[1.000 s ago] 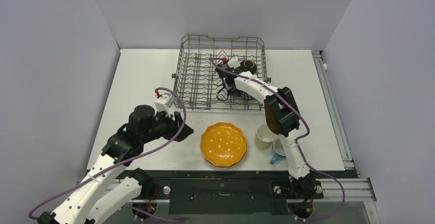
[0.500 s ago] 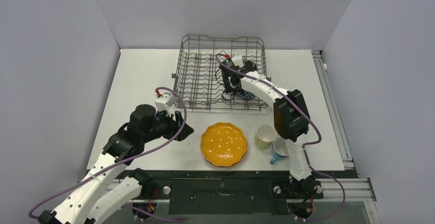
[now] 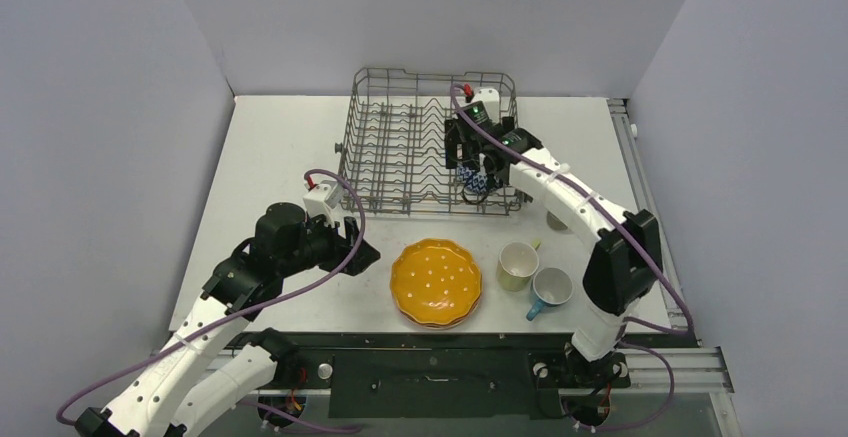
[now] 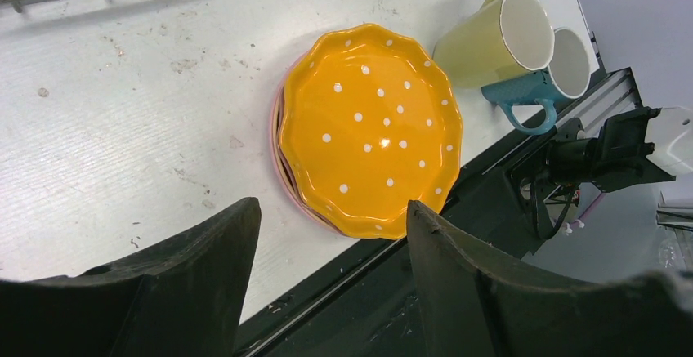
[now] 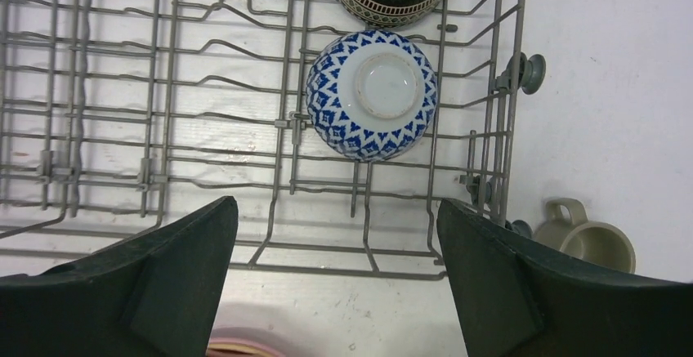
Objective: Load the mixed dishes into the dish rack
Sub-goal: Turn the bowl upside down on the dish rack, then pick up the cup at the center of the board.
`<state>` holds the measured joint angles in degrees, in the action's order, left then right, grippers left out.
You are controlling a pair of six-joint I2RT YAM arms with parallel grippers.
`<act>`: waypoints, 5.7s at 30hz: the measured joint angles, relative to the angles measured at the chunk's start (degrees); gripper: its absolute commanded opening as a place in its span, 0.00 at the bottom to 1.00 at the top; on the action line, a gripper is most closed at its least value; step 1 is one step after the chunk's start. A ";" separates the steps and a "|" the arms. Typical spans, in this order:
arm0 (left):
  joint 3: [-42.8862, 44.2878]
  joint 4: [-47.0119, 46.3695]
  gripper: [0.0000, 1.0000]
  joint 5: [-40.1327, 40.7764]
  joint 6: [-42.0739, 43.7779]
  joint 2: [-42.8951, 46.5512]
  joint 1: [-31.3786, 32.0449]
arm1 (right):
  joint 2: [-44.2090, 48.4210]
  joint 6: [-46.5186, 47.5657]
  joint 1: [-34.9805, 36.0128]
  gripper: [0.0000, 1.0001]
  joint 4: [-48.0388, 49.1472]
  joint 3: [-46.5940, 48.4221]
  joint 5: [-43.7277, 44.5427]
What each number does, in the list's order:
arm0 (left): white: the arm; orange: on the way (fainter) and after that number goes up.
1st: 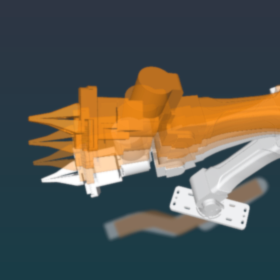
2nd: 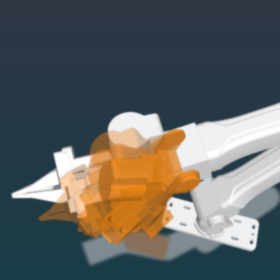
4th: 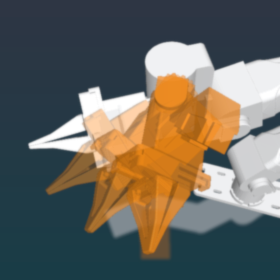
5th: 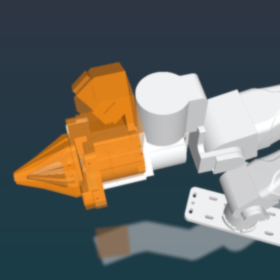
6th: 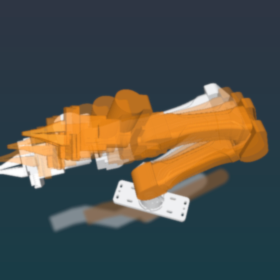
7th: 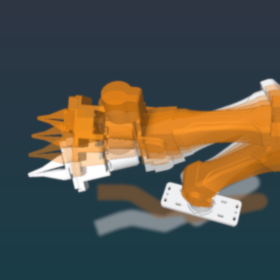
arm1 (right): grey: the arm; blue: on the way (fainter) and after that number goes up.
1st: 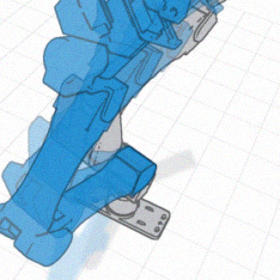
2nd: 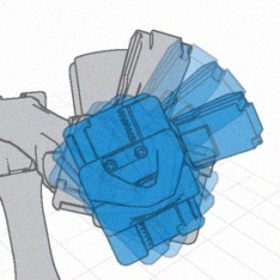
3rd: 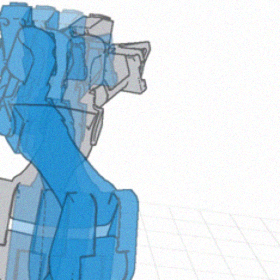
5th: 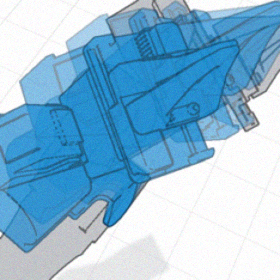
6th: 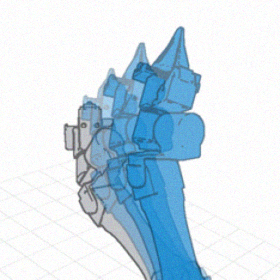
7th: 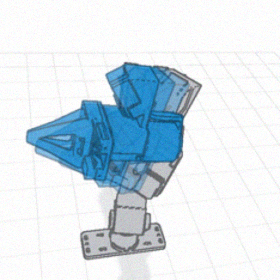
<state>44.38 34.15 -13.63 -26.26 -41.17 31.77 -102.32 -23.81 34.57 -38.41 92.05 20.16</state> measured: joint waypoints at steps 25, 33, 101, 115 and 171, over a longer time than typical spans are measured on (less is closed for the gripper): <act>-0.07 -0.04 0.88 0.98 0.00 0.00 0.00 | 33.07 -5.27 11.63 0.87 -1.90 -19.96 2.51; -0.68 -0.09 0.92 0.15 0.00 -0.44 0.00 | 44.02 -8.87 12.04 0.86 -6.23 -27.91 2.73; 18.10 -10.40 0.88 14.25 -5.05 -31.23 25.20 | 41.70 -15.30 4.20 0.21 -8.94 -48.02 2.03; 13.49 -10.16 0.89 14.93 -5.01 -23.65 25.03 | 37.48 -16.35 4.04 0.00 -5.77 -47.23 2.29; -5.07 -36.39 0.96 -6.82 -34.47 -3.82 8.50 | 68.57 -23.69 7.76 0.00 18.18 -49.37 -12.76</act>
<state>39.31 -2.24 -20.45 -60.73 -44.99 40.27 -33.76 -47.51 42.33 -20.23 42.68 7.40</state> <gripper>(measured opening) 0.966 0.084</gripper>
